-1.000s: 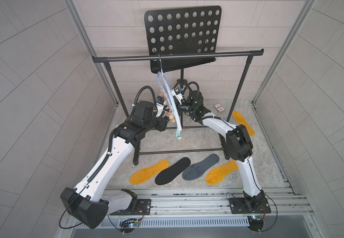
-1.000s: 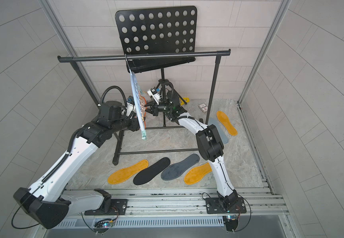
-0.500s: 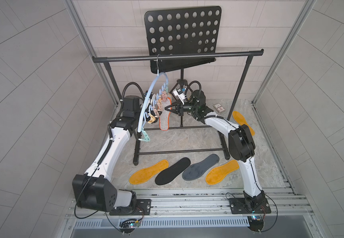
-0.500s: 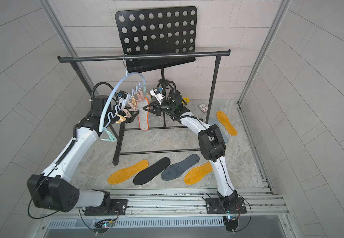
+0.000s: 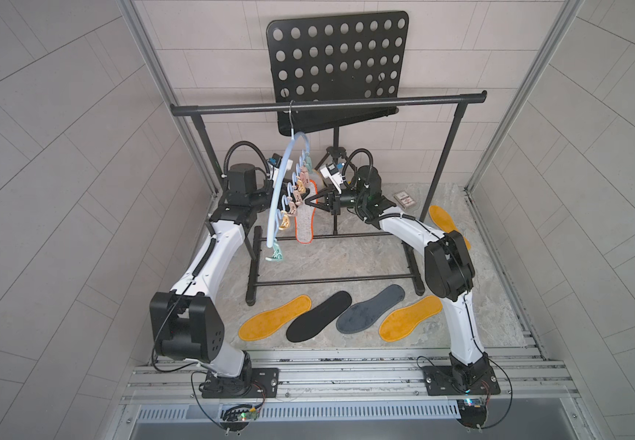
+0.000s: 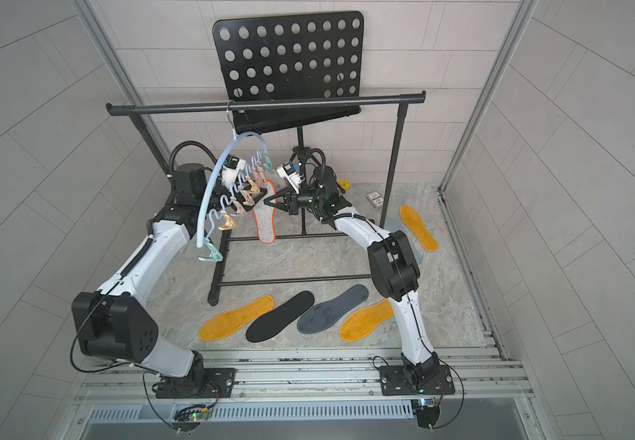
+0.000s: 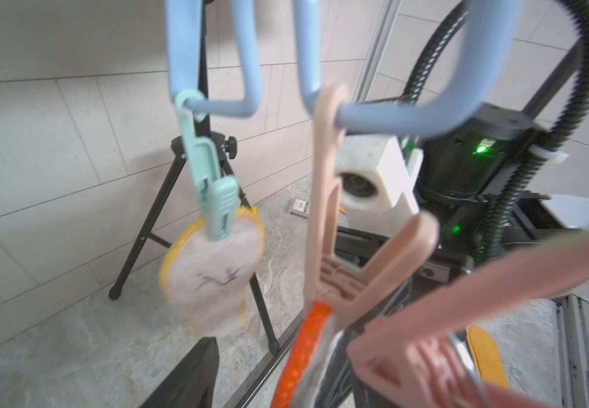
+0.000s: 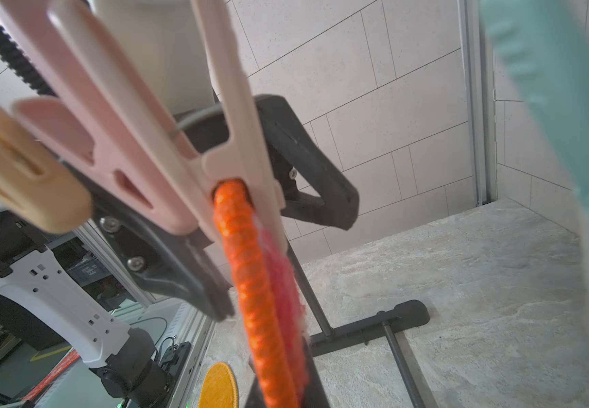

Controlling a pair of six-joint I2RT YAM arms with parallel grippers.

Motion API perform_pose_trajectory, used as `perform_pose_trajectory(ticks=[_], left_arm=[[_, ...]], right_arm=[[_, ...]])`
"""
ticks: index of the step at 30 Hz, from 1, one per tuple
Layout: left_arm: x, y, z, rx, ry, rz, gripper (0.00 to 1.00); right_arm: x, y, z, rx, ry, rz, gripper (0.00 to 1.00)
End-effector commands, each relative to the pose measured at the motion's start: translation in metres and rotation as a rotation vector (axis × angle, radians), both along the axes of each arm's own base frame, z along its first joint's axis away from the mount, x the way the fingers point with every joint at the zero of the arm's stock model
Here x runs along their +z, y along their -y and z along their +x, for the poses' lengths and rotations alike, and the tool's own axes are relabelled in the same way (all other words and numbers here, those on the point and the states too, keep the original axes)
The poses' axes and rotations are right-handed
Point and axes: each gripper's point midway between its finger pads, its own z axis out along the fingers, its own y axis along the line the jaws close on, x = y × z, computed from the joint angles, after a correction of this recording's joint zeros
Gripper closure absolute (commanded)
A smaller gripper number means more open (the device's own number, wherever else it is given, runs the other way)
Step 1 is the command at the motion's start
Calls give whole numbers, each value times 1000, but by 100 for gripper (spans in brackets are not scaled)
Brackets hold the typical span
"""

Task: Take the shoe insoles off the hanger
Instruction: Open the clamp at the hanger.

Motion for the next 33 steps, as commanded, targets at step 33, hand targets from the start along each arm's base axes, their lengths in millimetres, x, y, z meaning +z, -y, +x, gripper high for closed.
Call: perform_pose_trajectory(ticks=[33], left_arm=[[70, 14, 4, -111, 156, -159, 61]], right_arm=[[28, 8, -20, 32, 44, 13, 100]])
